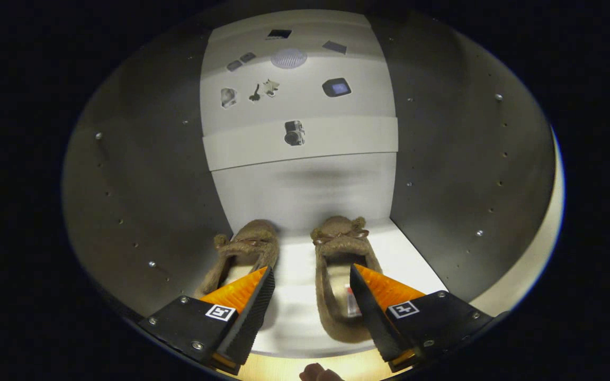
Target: Open the shoe cabinet door, grab the shoes and put them into the shoe cabinet, then close the shoe cabinet door.
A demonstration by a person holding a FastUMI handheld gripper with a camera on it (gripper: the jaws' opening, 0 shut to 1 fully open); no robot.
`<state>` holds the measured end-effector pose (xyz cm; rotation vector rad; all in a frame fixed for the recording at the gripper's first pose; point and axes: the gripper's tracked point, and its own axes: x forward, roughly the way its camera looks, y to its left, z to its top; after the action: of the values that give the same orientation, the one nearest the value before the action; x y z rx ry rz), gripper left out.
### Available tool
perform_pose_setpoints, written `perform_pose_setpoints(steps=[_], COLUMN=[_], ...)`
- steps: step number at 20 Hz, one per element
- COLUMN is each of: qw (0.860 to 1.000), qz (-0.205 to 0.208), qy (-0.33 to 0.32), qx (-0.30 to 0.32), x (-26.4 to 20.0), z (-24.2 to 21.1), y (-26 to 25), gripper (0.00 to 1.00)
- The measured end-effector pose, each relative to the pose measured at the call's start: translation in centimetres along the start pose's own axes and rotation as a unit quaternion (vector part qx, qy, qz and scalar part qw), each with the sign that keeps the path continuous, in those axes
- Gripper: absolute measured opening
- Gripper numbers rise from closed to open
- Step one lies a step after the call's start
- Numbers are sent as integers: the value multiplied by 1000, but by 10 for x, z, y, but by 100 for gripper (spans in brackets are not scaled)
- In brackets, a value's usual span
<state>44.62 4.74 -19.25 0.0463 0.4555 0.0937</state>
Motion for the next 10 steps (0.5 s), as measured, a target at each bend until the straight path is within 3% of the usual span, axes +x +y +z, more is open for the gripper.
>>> perform_pose_setpoints(steps=[10], qw=[998], qz=[54], qy=[-36], qx=[-5], x=[-165], z=[-39], y=[-7], gripper=[93])
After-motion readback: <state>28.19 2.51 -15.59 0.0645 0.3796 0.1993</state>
